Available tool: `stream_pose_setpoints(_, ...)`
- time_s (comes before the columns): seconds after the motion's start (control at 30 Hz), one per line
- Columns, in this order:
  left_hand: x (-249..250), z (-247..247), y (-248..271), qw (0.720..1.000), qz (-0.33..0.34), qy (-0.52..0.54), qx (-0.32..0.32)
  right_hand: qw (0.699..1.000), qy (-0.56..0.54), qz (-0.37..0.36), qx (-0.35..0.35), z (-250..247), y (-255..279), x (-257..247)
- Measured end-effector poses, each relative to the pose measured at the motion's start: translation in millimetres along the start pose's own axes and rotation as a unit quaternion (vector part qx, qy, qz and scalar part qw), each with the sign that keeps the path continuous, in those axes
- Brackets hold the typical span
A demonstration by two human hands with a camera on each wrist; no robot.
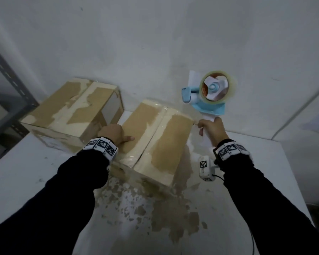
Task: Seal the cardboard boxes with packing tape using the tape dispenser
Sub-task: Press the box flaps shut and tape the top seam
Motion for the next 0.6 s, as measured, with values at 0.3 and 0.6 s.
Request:
stream_pose_setpoints(0.3,-13.8,-26.6,25.0,0.969,0.07,0.234,0.041,0.983,-0.059,0.004,-0.173,50.8,70.6,-12.5)
stream_pose_setpoints(0.6,6.6,-21.5,73.4,0.752,0.11,0.611,-0.224,0.974,-0.091,-0.002,-0.21,122.2,124.4,-21.3)
Point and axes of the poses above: each hand's wrist, its own y-axis away from the middle knuckle, its own z-axis out of the palm, x = y × z, the point moved 10 cm from there along -y, towards the middle knuckle, and after that the axes turned 2 degrees about x, right-handed, at the moved point
